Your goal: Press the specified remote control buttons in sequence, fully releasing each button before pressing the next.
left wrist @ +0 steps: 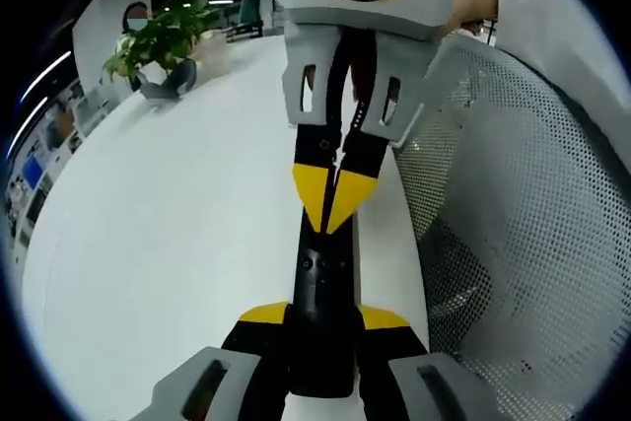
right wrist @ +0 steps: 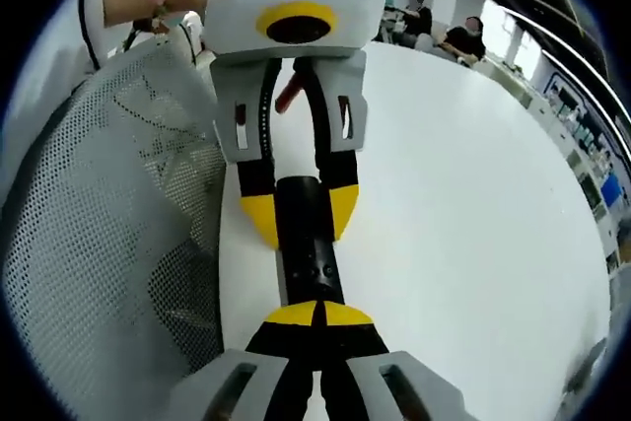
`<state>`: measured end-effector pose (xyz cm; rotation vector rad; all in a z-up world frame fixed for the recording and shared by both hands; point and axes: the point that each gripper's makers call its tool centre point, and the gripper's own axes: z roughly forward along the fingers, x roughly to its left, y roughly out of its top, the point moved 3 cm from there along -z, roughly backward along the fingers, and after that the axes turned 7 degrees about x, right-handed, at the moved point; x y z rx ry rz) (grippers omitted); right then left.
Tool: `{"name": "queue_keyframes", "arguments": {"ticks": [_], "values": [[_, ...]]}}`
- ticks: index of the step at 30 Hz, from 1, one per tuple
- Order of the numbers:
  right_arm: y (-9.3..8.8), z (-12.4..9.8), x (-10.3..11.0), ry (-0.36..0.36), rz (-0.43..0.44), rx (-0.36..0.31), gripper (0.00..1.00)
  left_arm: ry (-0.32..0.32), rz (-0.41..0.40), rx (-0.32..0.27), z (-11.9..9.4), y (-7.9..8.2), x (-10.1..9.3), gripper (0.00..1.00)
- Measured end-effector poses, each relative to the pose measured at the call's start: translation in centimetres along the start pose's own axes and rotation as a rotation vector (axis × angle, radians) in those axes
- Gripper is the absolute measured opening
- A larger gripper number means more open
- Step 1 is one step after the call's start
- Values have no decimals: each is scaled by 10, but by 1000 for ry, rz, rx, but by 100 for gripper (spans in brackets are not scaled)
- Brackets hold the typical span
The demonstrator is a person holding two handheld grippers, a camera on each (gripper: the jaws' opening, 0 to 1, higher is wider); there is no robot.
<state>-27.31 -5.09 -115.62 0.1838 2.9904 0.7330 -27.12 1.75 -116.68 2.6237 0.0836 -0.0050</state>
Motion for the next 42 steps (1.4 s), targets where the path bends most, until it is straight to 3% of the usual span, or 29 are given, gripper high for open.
{"name": "queue_keyframes", "arguments": {"ticks": [3, 6, 19, 25, 29, 32, 34, 36, 40, 42], "values": [[2, 1, 0, 27, 93, -83, 0, 1, -4, -2, 0, 0, 0, 24], [4, 1, -1, 47, 112, -90, 0, 3, -5, 1, 0, 1, 0, 24], [11, 6, 4, -3, -164, 41, 0, -2, 0, -1, 0, 0, 0, 24], [13, 7, 2, -14, -143, 77, 0, -4, 3, -5, 0, 0, 0, 24], [11, 6, 2, -22, -10, -2, 0, -5, 4, -3, 0, -1, 0, 24], [11, 5, 5, -47, -22, 0, 0, -5, -5, 0, 0, 0, 1, 24], [12, 5, 7, -102, -141, 38, 0, -8, 4, 15, 0, 0, 0, 24], [13, 6, 10, -111, -195, 59, 0, -11, 4, 20, 0, 0, 0, 24], [19, 9, 23, -8, -114, 11, 0, -19, -10, 11, 0, -1, 1, 24], [18, 9, 20, -41, -150, 28, 0, -19, -6, 7, 0, -1, 0, 24]]}}
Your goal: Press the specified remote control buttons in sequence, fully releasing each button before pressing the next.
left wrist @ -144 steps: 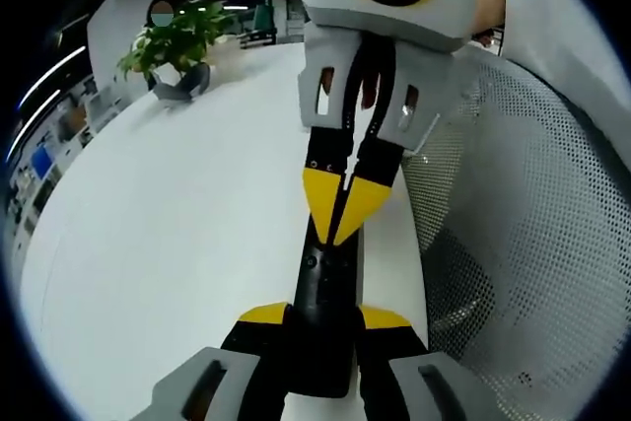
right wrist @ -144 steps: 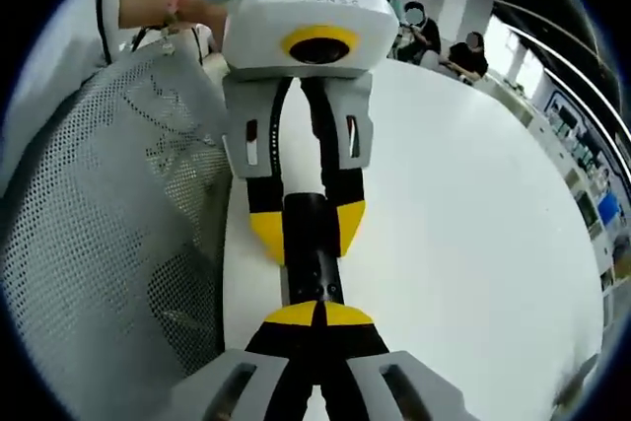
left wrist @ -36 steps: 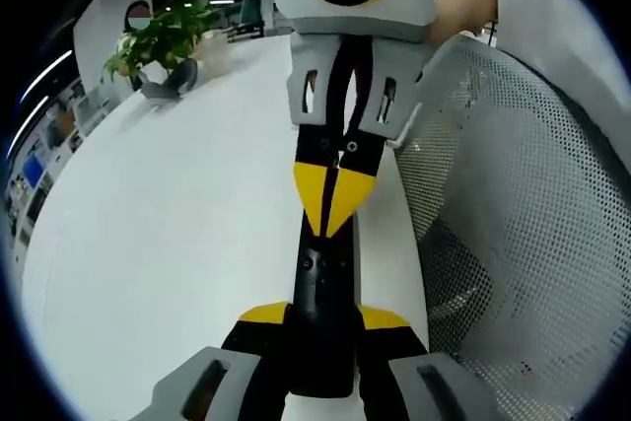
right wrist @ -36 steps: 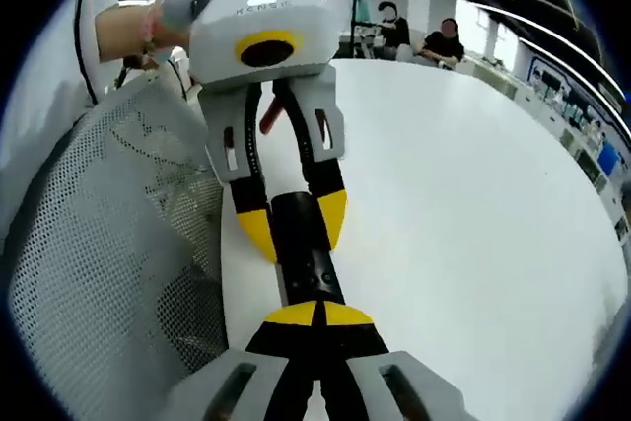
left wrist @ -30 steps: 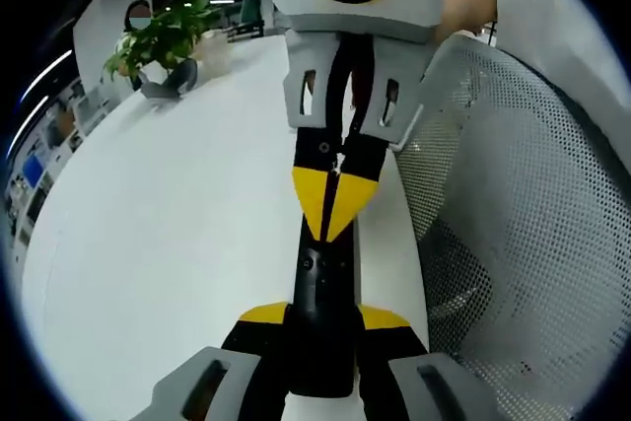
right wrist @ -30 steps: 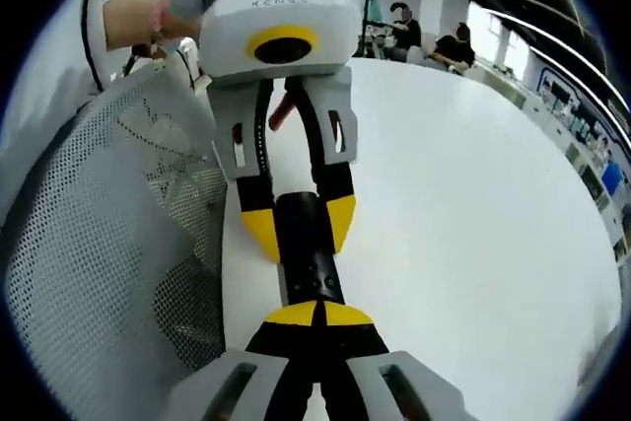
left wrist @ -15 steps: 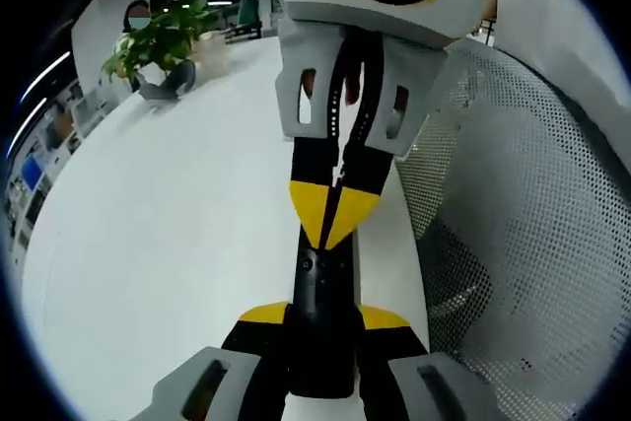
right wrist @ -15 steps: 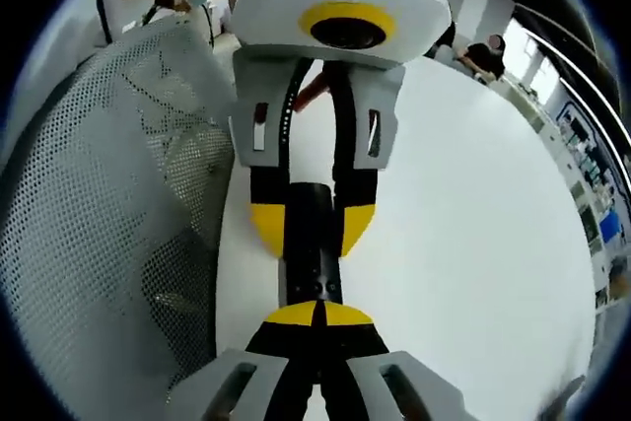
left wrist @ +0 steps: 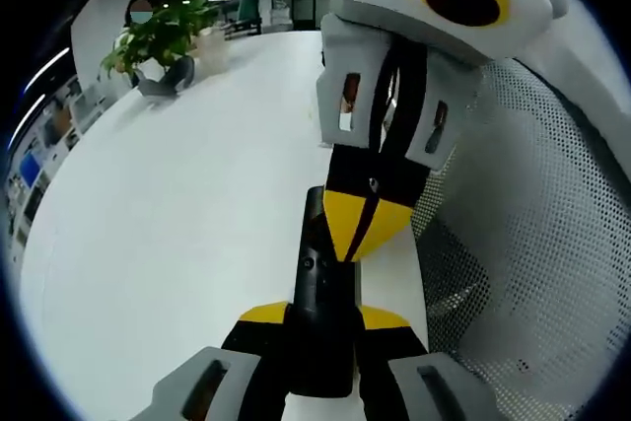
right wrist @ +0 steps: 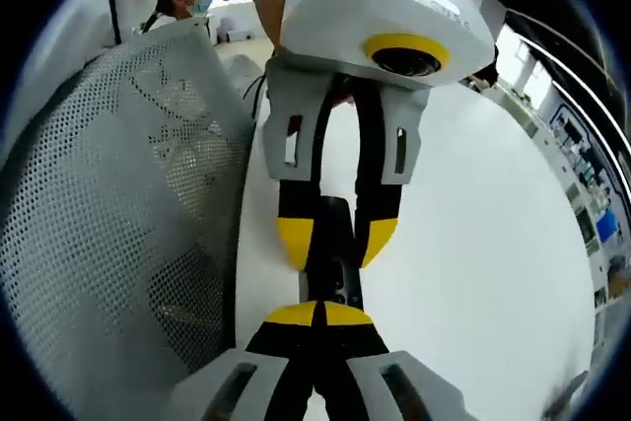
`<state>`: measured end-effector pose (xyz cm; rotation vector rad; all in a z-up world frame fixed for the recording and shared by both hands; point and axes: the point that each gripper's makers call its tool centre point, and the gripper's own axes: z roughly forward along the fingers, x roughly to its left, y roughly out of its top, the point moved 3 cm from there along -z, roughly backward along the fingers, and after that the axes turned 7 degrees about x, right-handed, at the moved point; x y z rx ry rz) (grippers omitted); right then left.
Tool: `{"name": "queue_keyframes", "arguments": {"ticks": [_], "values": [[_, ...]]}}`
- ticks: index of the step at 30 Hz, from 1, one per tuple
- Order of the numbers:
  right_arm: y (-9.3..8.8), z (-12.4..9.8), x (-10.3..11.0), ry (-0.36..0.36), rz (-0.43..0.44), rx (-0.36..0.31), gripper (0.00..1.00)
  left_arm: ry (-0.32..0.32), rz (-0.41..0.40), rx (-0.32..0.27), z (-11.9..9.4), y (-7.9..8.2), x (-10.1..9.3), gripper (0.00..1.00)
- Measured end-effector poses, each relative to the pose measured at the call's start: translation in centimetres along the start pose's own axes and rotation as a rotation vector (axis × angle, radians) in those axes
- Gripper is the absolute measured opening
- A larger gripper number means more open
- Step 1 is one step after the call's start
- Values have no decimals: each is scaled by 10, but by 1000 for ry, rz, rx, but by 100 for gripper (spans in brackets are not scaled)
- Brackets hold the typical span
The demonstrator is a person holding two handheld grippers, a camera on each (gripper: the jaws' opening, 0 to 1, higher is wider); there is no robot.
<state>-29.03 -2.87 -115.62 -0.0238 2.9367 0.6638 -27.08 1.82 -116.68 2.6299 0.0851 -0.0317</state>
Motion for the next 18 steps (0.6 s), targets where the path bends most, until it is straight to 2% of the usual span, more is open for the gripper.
{"name": "queue_keyframes", "arguments": {"ticks": [14, 18], "values": [[5, 5, 3, 27, -48, 33, 0, 6, 11, 6, 0, 0, 0, 24], [3, 3, 2, 41, 21, -17, 0, 7, 16, 8, 0, 0, -1, 24]]}}
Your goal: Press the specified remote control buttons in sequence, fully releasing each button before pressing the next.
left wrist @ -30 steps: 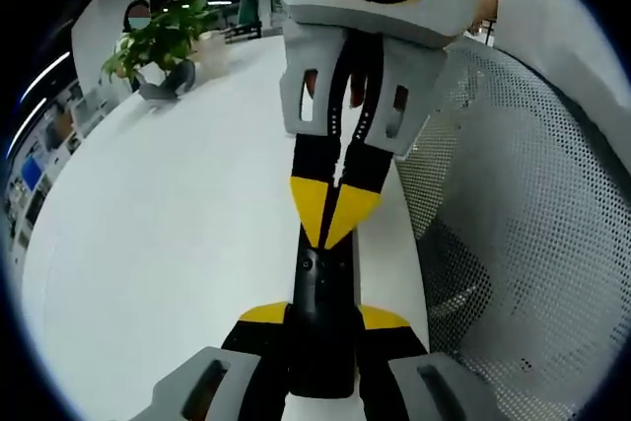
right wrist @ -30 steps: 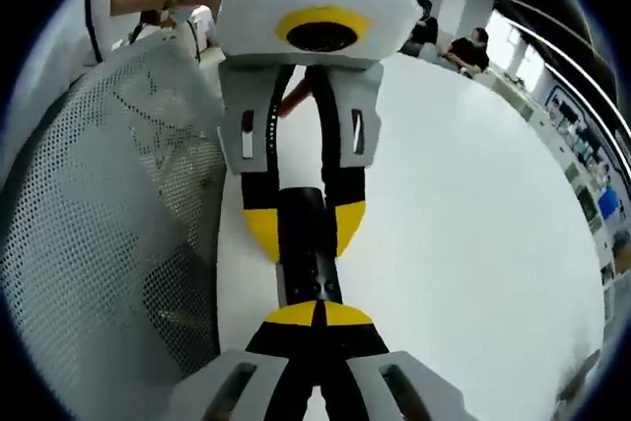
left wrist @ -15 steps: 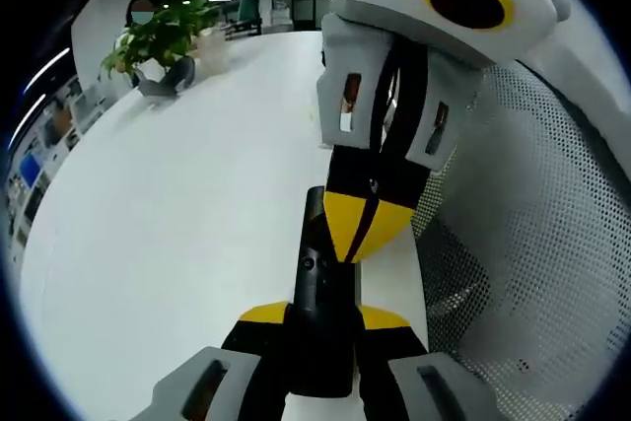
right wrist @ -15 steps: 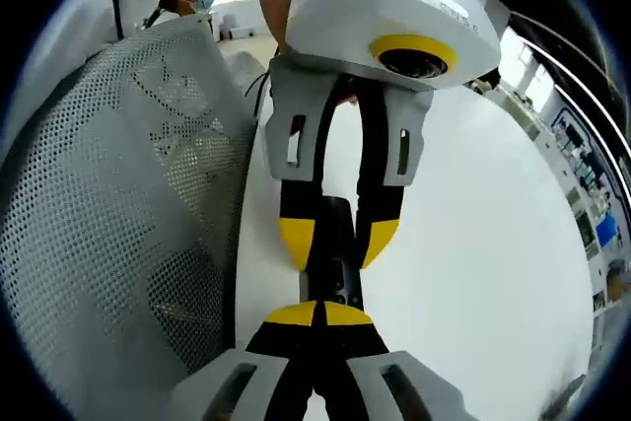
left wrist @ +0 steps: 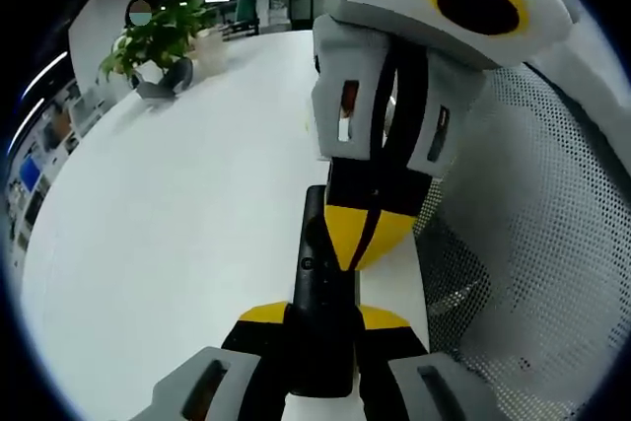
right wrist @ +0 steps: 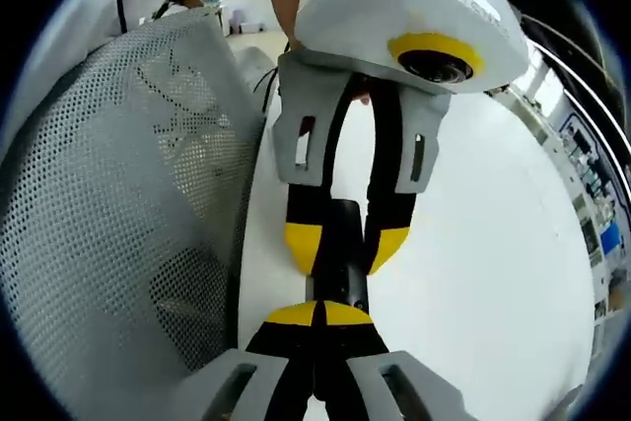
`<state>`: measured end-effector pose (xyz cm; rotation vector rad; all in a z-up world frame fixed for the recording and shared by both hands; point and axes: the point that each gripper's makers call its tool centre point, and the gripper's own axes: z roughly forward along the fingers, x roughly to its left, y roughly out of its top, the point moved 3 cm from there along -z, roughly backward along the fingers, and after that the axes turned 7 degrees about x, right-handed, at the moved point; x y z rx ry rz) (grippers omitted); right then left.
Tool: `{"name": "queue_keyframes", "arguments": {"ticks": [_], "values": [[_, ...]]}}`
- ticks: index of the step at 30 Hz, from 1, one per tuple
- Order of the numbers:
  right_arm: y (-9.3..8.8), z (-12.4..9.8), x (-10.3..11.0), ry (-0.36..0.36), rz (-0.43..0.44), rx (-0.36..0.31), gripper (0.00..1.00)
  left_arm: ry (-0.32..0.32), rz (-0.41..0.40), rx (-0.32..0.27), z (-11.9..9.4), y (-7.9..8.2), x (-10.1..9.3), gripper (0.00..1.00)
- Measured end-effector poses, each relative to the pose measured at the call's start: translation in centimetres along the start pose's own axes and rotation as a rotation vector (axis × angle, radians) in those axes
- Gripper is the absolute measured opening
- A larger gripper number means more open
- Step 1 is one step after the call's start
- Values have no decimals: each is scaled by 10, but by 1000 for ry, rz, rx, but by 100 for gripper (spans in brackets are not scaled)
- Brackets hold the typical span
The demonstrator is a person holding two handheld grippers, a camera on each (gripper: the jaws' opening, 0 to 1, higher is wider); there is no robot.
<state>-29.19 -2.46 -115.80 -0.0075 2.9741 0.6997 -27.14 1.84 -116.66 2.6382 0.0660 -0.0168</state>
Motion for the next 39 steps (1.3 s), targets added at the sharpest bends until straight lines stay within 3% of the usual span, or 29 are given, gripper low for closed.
{"name": "queue_keyframes", "arguments": {"ticks": [4, 8, 17, 24, 31, 33, 36, 39], "values": [[-2, -3, -4, 36, 97, -22, 0, 5, 1, -2, 0, 0, 0, 24], [0, -8, -13, 6, 106, -32, 0, 6, -3, -15, 0, 0, 0, 24], [1, -1, -14, 37, 49, -9, 0, 8, -7, -19, 0, 0, 0, 24], [1, -1, -14, 35, 90, 12, 0, 17, -18, -40, 0, 0, -1, 24], [0, -2, -17, 81, 137, 9, 0, 20, -20, -51, 0, 1, -1, 24], [0, -3, -17, 129, 216, -16, 0, 22, -26, -56, 0, 1, -1, 24], [2, -8, -30, 80, 218, -22, 0, 28, -34, -66, 0, 0, -1, 25], [3, -7, -33, 92, 222, -13, 0, 32, -41, -73, 0, 0, -1, 25]]}}
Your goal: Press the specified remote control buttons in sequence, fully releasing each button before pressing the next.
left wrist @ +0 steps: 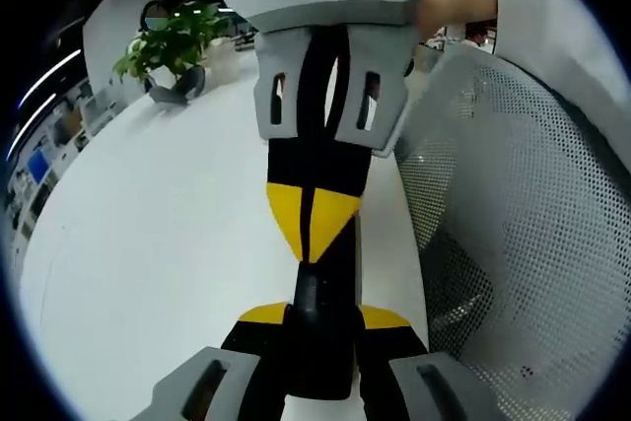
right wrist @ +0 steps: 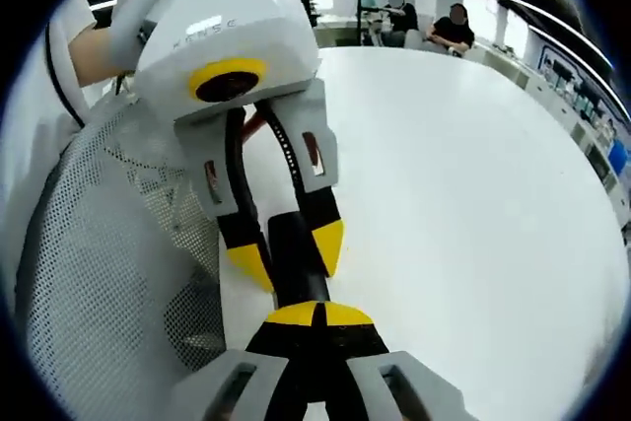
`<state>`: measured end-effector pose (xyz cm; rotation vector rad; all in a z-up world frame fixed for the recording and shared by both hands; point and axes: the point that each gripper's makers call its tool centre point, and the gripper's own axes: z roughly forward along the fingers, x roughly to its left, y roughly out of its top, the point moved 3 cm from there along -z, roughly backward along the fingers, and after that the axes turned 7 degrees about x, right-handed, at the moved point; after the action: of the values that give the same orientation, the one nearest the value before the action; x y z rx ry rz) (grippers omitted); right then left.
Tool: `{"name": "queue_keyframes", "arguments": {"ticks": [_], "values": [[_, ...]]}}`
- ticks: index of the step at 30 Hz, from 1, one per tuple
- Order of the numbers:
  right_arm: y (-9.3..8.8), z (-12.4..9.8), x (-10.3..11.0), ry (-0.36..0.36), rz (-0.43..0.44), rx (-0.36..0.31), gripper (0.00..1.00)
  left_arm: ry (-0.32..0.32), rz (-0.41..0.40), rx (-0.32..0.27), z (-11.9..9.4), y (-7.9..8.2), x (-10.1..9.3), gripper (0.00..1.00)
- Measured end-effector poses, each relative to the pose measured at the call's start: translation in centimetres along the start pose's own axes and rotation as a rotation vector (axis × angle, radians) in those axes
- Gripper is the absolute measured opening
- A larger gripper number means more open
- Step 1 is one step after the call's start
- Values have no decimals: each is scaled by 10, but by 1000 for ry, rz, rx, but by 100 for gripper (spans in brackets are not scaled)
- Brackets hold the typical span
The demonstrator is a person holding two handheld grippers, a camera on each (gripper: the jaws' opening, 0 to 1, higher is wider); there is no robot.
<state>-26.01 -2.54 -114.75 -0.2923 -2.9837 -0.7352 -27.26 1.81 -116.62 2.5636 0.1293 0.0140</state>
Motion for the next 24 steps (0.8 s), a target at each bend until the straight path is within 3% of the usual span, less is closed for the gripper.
{"name": "queue_keyframes", "arguments": {"ticks": [3, 8, 11, 16, 19, 24], "values": [[-4, 6, -1, 6, -22, 42, 0, 3, -4, -3, 0, 0, 0, 25], [-4, 8, -1, 29, -20, 55, 0, 3, -4, -7, 0, 0, 0, 25], [-4, 9, -3, 58, 20, 68, 0, 4, -4, -8, 0, 0, 0, 25], [-2, 11, -7, 152, 156, 116, 0, 6, -7, -13, 0, -1, 1, 24], [0, 12, -8, 154, 117, 143, 0, 6, -6, -10, 0, -1, 1, 24], [0, 12, -7, 148, 121, 169, 0, 1, -1, -6, 0, 0, 1, 24]]}}
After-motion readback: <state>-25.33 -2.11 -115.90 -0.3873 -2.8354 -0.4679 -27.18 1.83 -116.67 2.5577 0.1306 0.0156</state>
